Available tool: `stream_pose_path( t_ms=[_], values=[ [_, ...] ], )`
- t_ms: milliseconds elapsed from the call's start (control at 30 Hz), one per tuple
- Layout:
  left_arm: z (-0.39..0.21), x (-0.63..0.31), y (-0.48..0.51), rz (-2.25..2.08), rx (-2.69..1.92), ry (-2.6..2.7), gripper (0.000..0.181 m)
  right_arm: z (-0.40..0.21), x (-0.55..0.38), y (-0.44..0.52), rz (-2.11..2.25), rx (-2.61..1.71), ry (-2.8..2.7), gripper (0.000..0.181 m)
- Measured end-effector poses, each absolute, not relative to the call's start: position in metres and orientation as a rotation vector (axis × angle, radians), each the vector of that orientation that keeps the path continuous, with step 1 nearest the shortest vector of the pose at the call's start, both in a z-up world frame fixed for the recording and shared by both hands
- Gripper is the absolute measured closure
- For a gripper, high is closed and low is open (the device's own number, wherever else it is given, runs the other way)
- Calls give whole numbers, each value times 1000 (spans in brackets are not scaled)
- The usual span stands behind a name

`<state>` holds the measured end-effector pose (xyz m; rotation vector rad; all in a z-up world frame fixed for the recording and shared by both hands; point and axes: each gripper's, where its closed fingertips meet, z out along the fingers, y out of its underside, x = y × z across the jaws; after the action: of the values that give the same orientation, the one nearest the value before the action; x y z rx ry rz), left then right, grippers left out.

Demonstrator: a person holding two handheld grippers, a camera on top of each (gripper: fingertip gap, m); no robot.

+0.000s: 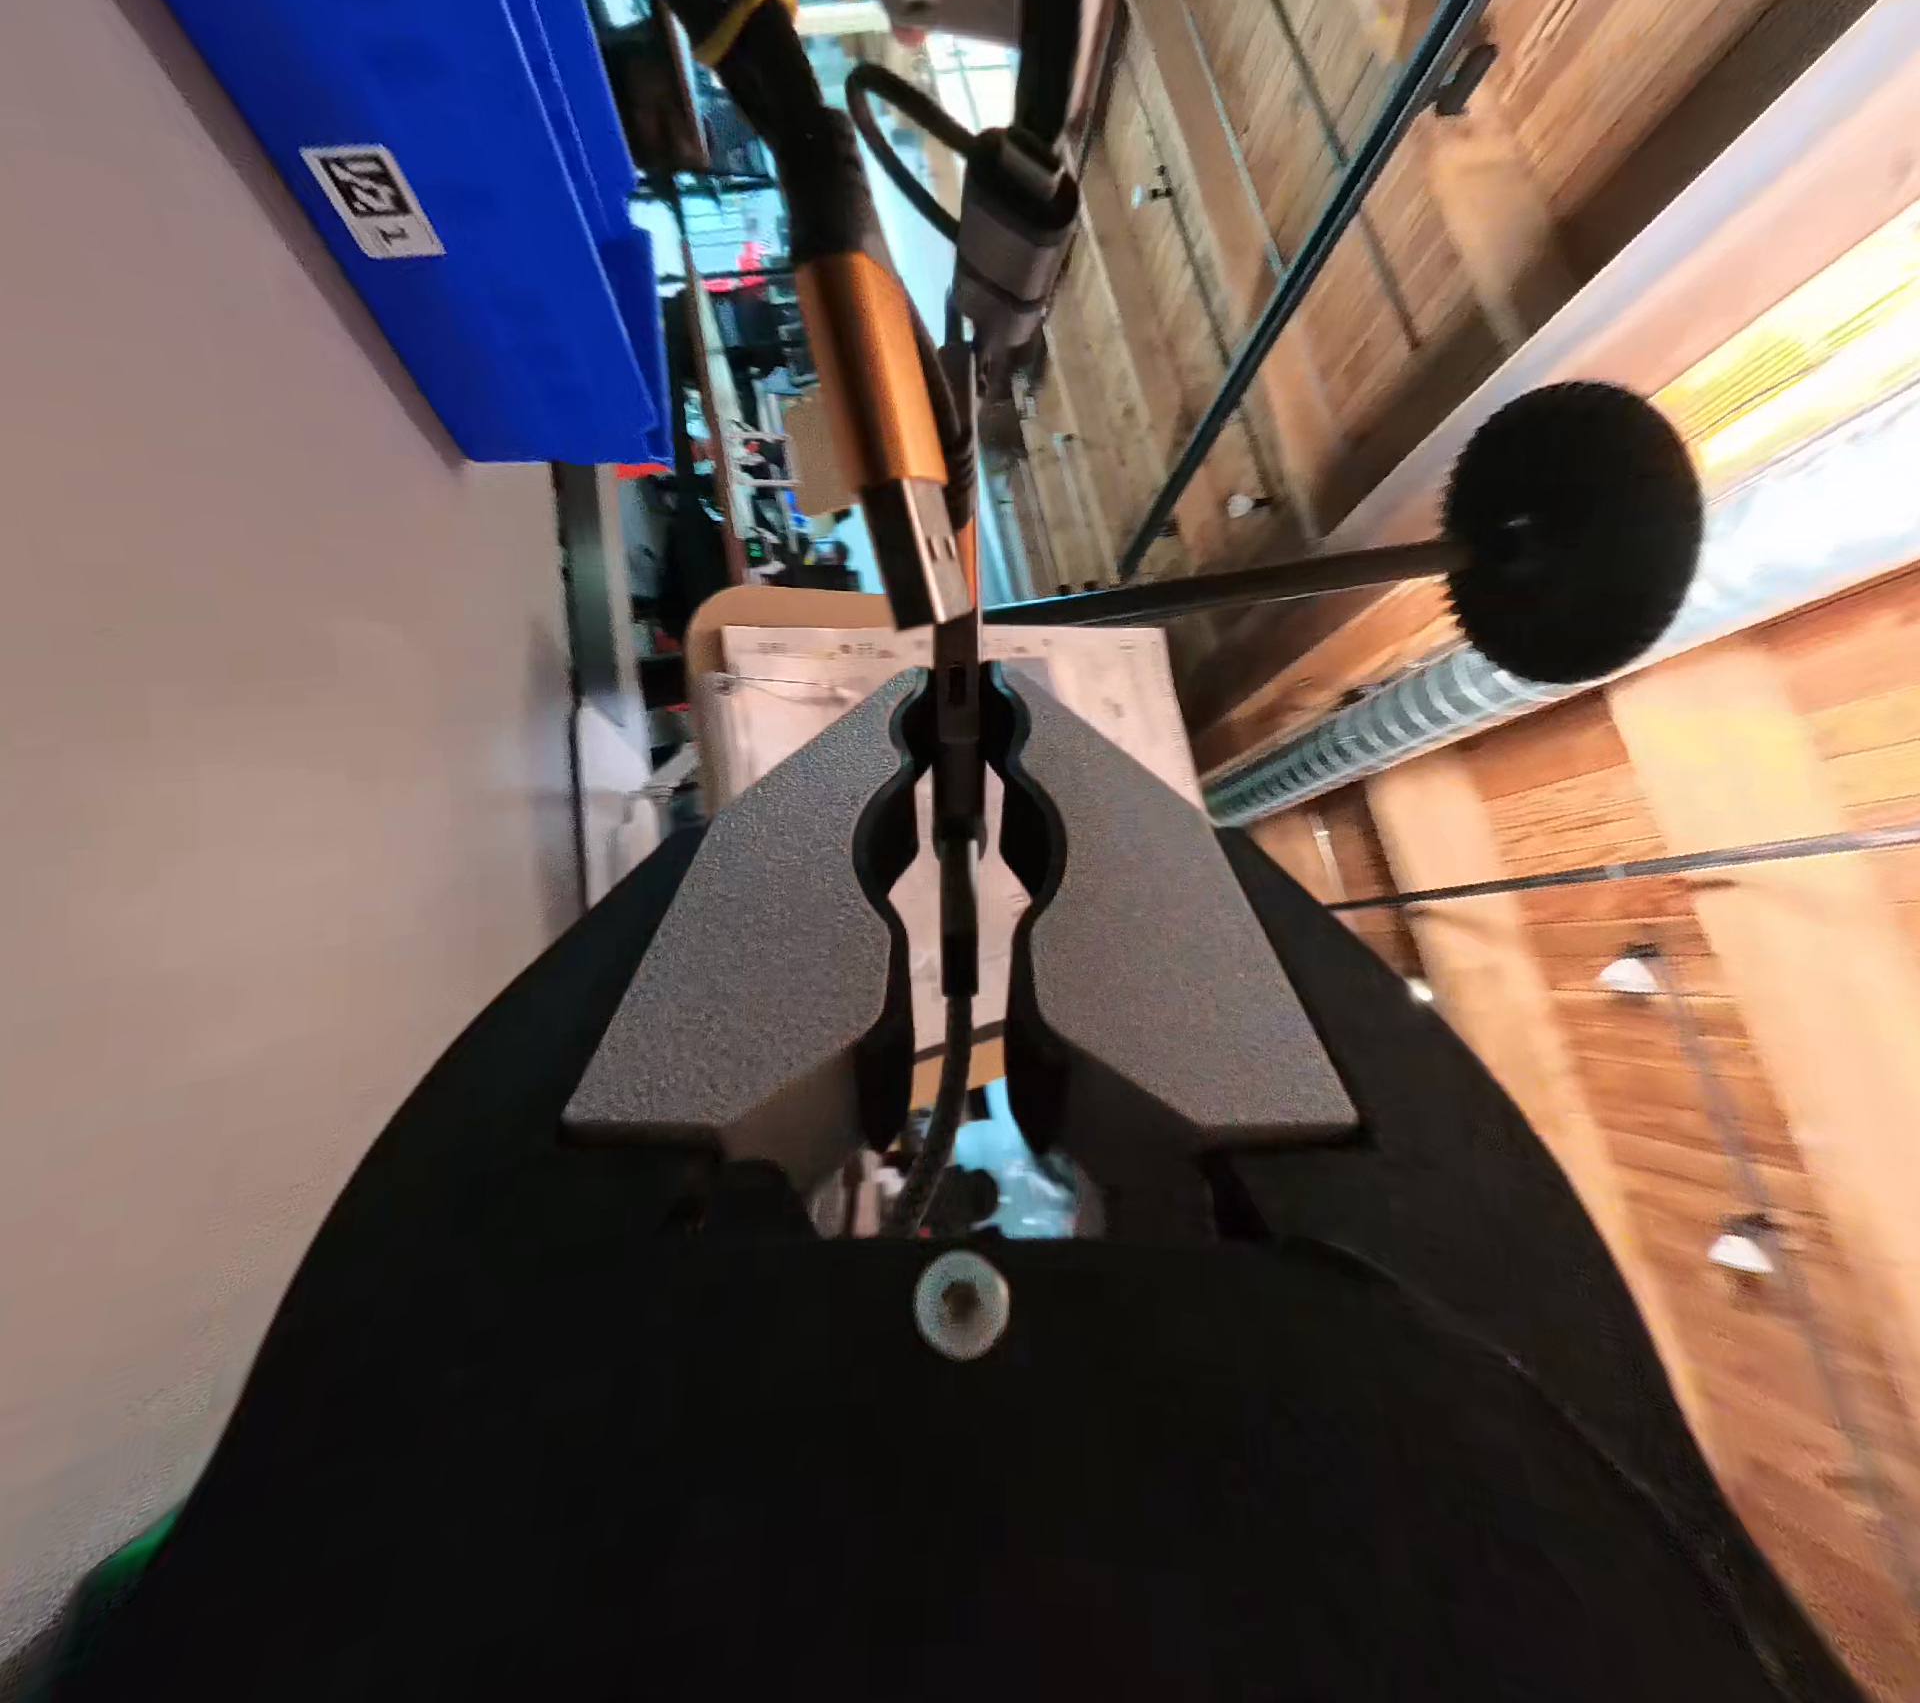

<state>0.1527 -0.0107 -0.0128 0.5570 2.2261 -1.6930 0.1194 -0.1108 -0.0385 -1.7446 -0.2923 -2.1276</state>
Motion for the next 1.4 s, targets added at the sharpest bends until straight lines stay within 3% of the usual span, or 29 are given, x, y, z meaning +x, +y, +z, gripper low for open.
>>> stream_pose_path(
  t_ms=[167, 300, 400, 500, 667, 833, 1133, 1267, 1400],
  values=[
    [-21, 171, -6, -1648, 519, 2298, 116, -39, 127, -108, -2324, -1699, -484, 175],
    [3, 181, -8, -1803, 440, 2270, 117, -68, 142, -99, -2299, -1837, -695, 175],
    [-14, 173, -26, -1691, 542, 2367, 115, -75, 145, -85, -2282, -1820, -771, 174],
    [-47, 167, -42, -1564, 661, 2430, 113, -68, 148, -85, -2265, -1753, -655, 175],
    [-52, 166, -47, -1880, 575, 2414, 108, -66, 145, -102, -2237, -1720, -554, 175],
    [-63, 201, -28, -1936, 398, 2391, 102, -63, 144, -120, -2149, -1696, -440, 175],
    [-83, 140, -77, -2138, 555, 2386, 125, -75, 146, -93, -2019, -1650, -449, 174],
    [-83, 133, -84, -2229, 545, 2370, 157, -78, 149, -99, -2011, -1657, -416, 174],
    [-86, 138, -84, -2256, 469, 2325, 158, -83, 154, -97, -2018, -1675, -425, 175]
  ],
)
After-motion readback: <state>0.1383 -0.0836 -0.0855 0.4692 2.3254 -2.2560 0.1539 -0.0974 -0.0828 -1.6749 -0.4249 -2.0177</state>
